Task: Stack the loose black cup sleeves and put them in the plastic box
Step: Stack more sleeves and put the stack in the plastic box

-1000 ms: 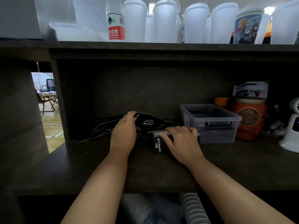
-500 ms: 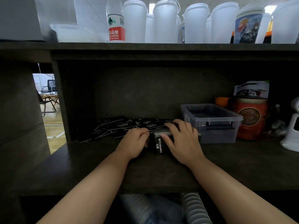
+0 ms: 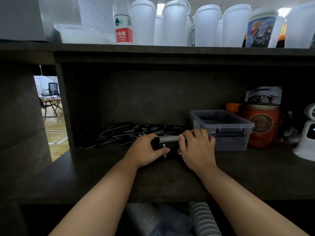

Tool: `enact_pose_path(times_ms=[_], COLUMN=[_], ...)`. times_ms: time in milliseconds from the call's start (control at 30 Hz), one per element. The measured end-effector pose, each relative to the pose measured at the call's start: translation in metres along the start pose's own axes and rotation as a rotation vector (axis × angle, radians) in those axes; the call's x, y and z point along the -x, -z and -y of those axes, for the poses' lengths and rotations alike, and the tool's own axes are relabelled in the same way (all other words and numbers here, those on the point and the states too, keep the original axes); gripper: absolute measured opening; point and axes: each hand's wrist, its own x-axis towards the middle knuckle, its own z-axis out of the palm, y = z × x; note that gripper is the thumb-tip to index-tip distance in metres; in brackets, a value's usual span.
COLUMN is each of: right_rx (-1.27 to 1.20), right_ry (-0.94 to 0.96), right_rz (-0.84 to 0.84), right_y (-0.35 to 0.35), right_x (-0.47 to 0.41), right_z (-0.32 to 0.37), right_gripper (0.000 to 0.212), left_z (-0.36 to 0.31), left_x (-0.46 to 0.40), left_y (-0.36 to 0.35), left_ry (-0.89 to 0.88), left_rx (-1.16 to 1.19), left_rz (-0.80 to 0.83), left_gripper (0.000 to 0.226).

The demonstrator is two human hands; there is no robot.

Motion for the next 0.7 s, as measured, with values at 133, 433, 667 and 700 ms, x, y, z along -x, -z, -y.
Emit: enact_pose_path(times_ms=[133,433,667,700], right_rx=[-0.051,-0.337,-0.253,-0.218], right_ry=[-0.02,-0.042,0.058,0.08], right_rz=[0.029,-0.039,0.069,0.091], right_y=[0.0,-0.003,-0.002,-0.002], right_x=[0.001,0.0,-0.001,0.0], right_z=[0.001,-0.009,-0.008,-0.007], right_gripper=[0.041,0.029,0.026,0.03], left_z=[0.002,-0.001,-0.009,-0.009], left_x=[0.001,0.002,0.005,0.004], left_y=[0.0,-0.001,-0.002,-0.002], left_ry=[0.007,0.052,0.111,0.105], left_rx=[-0.025,-0.103,-0.21,-0.24], left_rz=[-0.003,0.151,0.187,0.201], left_gripper=[0.04,0.057,0.083,0.083])
